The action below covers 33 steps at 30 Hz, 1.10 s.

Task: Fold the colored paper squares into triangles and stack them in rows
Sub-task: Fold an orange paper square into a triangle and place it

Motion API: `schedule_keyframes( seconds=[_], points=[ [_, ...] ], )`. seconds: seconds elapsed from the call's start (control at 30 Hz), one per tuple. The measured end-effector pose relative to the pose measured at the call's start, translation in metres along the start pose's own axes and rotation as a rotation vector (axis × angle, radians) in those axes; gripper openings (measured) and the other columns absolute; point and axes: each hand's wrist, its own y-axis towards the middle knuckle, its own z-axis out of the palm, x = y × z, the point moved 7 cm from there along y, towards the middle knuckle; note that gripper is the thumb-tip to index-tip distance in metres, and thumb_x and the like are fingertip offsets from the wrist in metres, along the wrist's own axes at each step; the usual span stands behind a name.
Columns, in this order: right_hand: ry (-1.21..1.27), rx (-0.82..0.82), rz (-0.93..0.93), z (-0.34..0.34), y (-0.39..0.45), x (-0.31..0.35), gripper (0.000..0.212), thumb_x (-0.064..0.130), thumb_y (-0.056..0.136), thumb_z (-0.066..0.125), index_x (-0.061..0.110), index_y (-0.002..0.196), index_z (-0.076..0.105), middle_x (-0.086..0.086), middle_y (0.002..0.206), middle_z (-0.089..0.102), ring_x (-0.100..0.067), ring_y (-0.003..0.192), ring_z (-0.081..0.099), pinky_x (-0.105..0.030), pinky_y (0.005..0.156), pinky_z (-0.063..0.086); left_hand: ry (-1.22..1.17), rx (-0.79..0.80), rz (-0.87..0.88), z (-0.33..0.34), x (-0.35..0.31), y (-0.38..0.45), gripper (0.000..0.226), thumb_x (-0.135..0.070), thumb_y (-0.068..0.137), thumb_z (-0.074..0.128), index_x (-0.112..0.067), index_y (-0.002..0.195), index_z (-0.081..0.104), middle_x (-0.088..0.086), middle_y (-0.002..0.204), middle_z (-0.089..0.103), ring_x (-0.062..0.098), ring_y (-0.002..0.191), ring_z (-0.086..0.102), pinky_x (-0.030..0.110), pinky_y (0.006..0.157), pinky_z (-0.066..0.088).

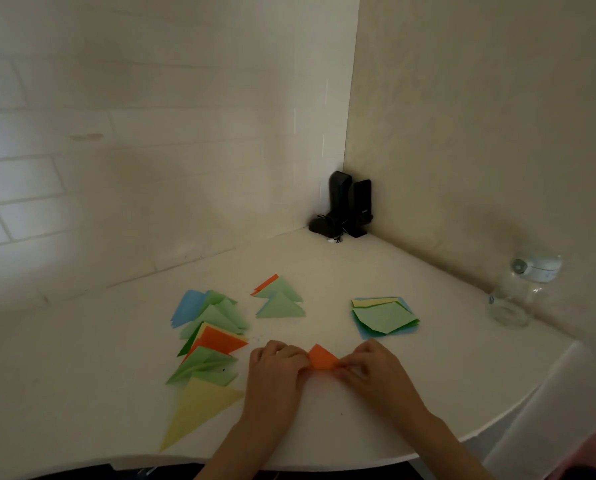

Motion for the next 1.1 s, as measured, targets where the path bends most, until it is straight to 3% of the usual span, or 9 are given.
schedule_keyframes(
  seconds=[0.2,0.47,0.53,0.67,0.9,1.1],
  points=[
    [0.033,-0.068,0.078,0.003,0.005,-0.004,0.023,0.049,0.081,0.062,0.032,0.093,0.072,0.010,0.091,0.054,-0.005,0.082,0.054,-0.027,0.078,0.047,-0.047,-0.033,-0.187,-0.002,0.017,-0.001,0.013,-0.040,0.074,0.071,-0.031,0.071,0.063,-0.019,0.081,0.061,0.009,0.082,0.047,0.026,0.068,0.024],
    [-0.106,-0.102,0.171,0.010,0.015,-0.002,0.035,0.066,0.075,0.056,0.032,0.079,0.060,0.013,0.090,0.047,-0.003,0.081,0.050,-0.018,0.062,0.037,0.105,-0.046,-0.256,0.006,0.010,0.002,0.032,-0.060,0.074,0.055,-0.029,0.065,0.057,-0.010,0.078,0.050,0.015,0.076,0.047,0.030,0.063,0.035],
    [-0.106,-0.096,0.200,0.011,0.016,-0.004,0.034,0.066,0.073,0.057,0.032,0.078,0.060,0.013,0.091,0.048,-0.005,0.082,0.050,-0.020,0.064,0.037,0.115,-0.037,-0.279,0.008,0.011,0.003,0.030,-0.058,0.074,0.061,-0.029,0.069,0.059,-0.009,0.082,0.051,0.016,0.082,0.047,0.030,0.067,0.034],
    [-0.060,-0.047,0.226,0.012,0.019,-0.007,0.029,0.063,0.071,0.062,0.036,0.075,0.053,0.011,0.091,0.047,-0.006,0.083,0.049,-0.022,0.065,0.039,0.093,0.094,-0.369,0.013,0.019,0.007,0.031,-0.064,0.079,0.051,-0.034,0.085,0.057,-0.014,0.097,0.046,0.011,0.097,0.039,0.027,0.078,0.029],
    [0.081,0.012,0.196,0.005,0.023,-0.010,0.026,0.043,0.070,0.073,0.040,0.079,0.050,0.012,0.084,0.055,0.000,0.069,0.048,-0.019,0.059,0.037,-0.121,0.133,-0.334,0.007,0.028,0.011,0.016,-0.043,0.077,0.065,-0.037,0.082,0.051,-0.018,0.090,0.051,0.007,0.089,0.045,0.025,0.078,0.034],
    [0.196,-0.003,0.134,-0.003,0.018,-0.011,0.018,0.023,0.073,0.075,0.030,0.082,0.061,0.011,0.083,0.060,0.000,0.061,0.047,-0.008,0.058,0.038,-0.290,0.132,-0.309,0.005,0.033,0.009,0.017,-0.020,0.074,0.072,-0.034,0.079,0.063,-0.014,0.084,0.057,0.009,0.084,0.053,0.031,0.081,0.045]
  ],
)
